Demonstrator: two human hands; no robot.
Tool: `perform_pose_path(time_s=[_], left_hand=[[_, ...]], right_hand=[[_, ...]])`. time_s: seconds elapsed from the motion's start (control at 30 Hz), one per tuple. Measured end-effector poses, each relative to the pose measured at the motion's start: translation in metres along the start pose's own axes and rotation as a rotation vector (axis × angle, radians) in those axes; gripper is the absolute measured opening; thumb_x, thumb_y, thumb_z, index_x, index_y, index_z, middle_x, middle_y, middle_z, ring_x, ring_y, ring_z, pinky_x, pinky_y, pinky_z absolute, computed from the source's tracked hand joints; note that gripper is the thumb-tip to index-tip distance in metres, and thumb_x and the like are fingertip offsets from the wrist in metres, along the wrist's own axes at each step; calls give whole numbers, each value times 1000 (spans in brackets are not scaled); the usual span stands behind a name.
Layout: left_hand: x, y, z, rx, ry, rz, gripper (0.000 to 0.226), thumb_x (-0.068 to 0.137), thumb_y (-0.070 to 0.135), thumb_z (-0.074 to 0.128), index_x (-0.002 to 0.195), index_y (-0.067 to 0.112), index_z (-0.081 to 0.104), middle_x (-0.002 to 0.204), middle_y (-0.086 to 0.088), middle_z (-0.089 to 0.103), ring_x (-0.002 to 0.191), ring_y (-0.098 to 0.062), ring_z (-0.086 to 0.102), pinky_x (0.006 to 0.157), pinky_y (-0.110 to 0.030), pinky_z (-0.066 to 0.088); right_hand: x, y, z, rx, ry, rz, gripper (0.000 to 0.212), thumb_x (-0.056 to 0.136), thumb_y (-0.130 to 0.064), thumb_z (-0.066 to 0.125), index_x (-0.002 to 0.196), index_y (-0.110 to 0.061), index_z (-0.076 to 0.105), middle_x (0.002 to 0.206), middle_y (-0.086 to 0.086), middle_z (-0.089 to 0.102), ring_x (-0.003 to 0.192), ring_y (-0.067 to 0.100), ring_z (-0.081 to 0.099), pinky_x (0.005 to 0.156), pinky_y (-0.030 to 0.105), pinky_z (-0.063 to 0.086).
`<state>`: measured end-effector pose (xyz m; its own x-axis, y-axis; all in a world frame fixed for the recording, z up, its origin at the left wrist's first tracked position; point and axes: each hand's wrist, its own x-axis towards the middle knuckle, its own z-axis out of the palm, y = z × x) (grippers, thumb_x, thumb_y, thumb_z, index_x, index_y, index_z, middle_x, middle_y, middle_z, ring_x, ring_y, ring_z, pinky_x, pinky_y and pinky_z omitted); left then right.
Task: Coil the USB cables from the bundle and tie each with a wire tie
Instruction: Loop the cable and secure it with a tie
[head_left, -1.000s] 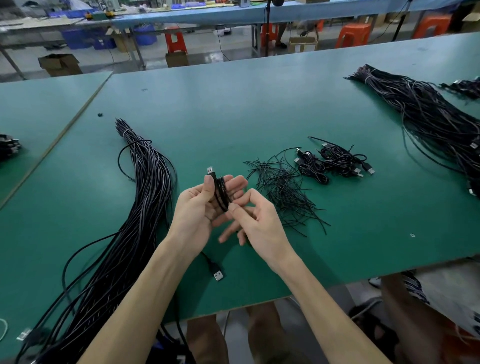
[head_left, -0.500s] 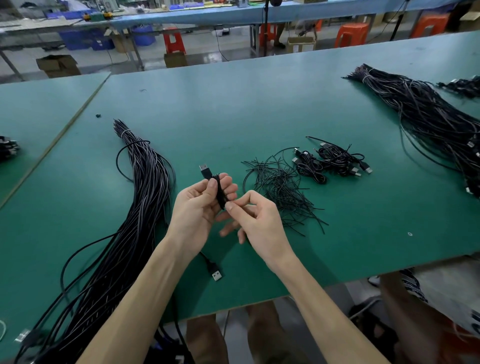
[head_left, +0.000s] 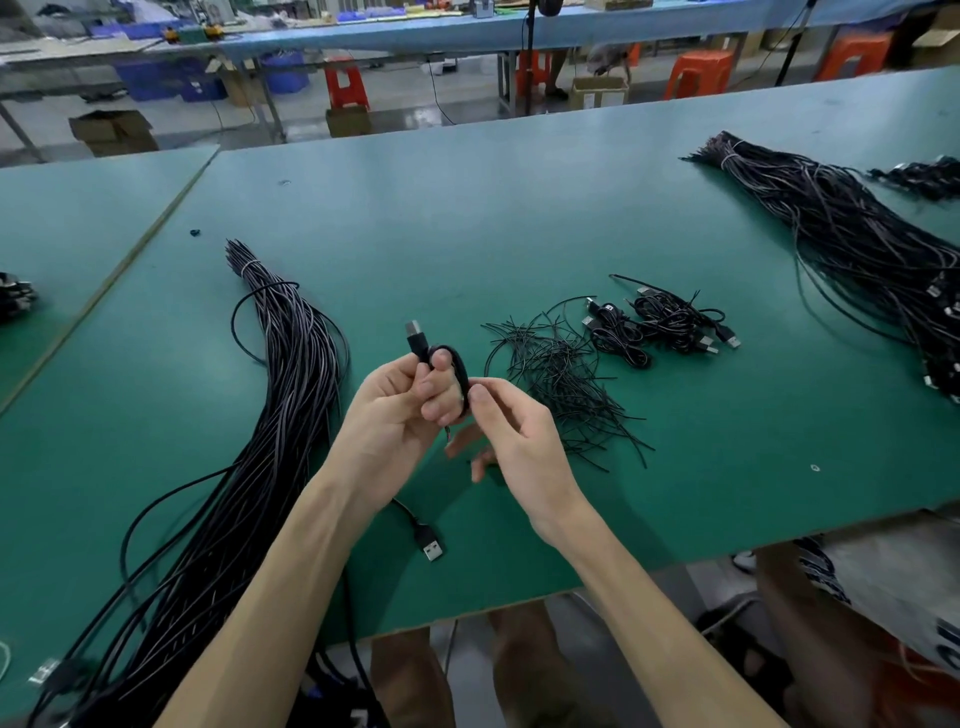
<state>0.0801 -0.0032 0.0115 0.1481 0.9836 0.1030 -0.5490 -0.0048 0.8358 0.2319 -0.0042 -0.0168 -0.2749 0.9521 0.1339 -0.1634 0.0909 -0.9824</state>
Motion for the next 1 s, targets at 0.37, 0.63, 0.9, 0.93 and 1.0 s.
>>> perform_pose_path(time_s=[0.37,0.63,0.9,0.93,1.0], left_hand=[[-5,1,6,287,-16,2,17,101,13,44,100,0,55,74,-2,65,79,-21,65,71,-33,56],[-4,0,-3,324,-43,30,21,105,11,44,103,-1,61,88,-17,68,95,-30,67,84,-35,56],[-2,4,-10,539,-28,120,16,102,20,52,99,8,63,79,-4,68,85,-29,68,93,-42,49],[-2,3,-10,525,-19,113,16,102,22,53,98,9,63,77,-3,66,81,-28,65,90,-43,47],[-3,1,-10,471,-13,86,16,102,21,52,99,8,61,77,-2,63,78,-24,62,85,-37,47]], right_hand=[[2,7,-3,-89,157,-39,10,103,-14,63,103,-10,72,82,1,75,65,6,64,54,23,46],[3,10,-2,-93,193,-70,11,103,-18,62,103,-12,72,72,-7,70,61,7,62,53,21,45],[1,7,-3,-79,216,-97,10,101,-19,65,93,-17,70,66,-4,65,59,13,58,53,24,44],[0,7,-3,-79,208,-99,10,101,-20,65,92,-17,70,65,-2,65,58,14,59,51,25,43],[-1,6,-3,-73,198,-95,11,101,-19,65,91,-16,69,63,0,65,57,15,60,48,28,43]])
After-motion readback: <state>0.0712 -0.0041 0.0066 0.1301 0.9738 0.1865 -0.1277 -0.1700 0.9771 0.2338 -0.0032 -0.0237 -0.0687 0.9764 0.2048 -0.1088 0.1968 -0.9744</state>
